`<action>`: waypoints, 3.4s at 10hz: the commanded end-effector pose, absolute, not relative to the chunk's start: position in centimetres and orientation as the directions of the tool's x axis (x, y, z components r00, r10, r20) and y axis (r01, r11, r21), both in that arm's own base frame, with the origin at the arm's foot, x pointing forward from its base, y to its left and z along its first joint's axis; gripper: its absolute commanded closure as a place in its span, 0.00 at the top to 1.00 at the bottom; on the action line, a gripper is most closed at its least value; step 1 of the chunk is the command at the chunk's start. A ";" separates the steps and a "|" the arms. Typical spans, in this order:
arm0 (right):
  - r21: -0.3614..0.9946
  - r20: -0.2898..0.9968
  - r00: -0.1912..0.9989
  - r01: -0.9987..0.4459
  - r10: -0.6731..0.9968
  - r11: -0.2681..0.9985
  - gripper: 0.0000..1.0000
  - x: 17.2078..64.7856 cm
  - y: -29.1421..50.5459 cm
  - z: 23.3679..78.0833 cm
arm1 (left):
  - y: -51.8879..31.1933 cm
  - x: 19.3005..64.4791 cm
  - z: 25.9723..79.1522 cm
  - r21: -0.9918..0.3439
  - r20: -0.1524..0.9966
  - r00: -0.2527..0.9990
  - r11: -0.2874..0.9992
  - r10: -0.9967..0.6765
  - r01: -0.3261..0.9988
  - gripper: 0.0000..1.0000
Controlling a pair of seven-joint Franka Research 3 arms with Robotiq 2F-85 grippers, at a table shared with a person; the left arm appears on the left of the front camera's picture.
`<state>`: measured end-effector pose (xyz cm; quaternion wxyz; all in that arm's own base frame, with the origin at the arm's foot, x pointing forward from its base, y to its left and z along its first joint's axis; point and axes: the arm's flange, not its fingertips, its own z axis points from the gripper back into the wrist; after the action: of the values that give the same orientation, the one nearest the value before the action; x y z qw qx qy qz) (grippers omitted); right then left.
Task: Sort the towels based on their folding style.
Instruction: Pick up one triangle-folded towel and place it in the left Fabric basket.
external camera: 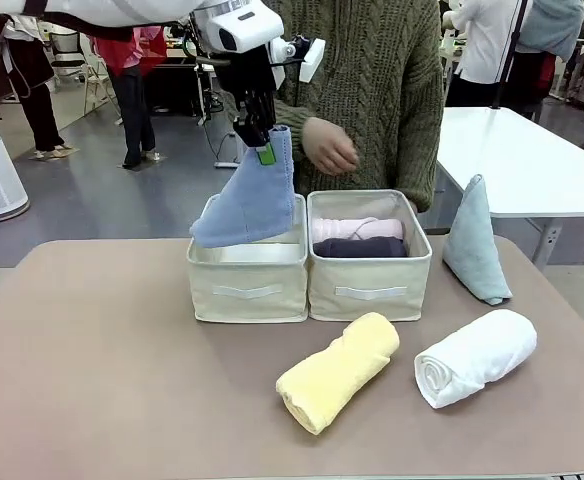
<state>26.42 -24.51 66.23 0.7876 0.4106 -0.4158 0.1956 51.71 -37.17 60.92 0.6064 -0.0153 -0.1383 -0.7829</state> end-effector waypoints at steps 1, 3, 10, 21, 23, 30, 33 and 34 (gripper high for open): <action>0.475 0.829 0.558 -0.667 -0.038 0.574 1.00 26.5 -24.7 66.3 | -37.9 51.9 59.2 0.178 0.196 -0.306 -0.273 -0.932 0.945 0.15; 0.475 0.829 0.558 -0.667 -0.038 0.574 1.00 26.5 -24.7 66.3 | -38.5 52.3 56.6 0.143 0.178 -0.332 -0.309 -0.926 0.940 0.15; 0.475 0.829 0.558 -0.667 -0.038 0.574 1.00 26.5 -24.7 66.3 | -39.4 52.9 49.2 0.017 0.099 -0.346 -0.346 -0.933 0.938 0.15; 0.475 0.829 0.558 -0.667 -0.038 0.574 1.00 26.5 -24.7 66.3 | -40.1 52.9 46.5 -0.026 0.017 -0.145 -0.145 -0.989 0.989 1.00; 0.475 0.829 0.558 -0.667 -0.038 0.574 1.00 26.5 -24.7 66.3 | -40.1 52.8 46.6 -0.024 0.020 -0.145 -0.146 -0.989 0.989 1.00; 0.475 0.829 0.558 -0.667 -0.038 0.574 1.00 26.5 -24.7 66.3 | -30.1 49.2 56.0 0.036 0.117 -0.132 -0.128 -0.984 0.991 1.00; 0.475 0.829 0.558 -0.667 -0.038 0.574 1.00 26.5 -24.7 66.3 | -13.1 43.2 58.7 0.054 0.280 0.072 0.091 -0.957 0.994 1.00; 0.475 0.829 0.558 -0.667 -0.038 0.574 1.00 26.5 -24.7 66.3 | -9.2 42.0 58.4 0.043 0.339 0.145 0.169 -0.930 0.985 1.00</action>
<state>26.42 -24.59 66.16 0.7875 0.4109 -0.4158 0.1952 44.14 -11.63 61.59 0.7387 -0.0823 -0.1253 -0.6572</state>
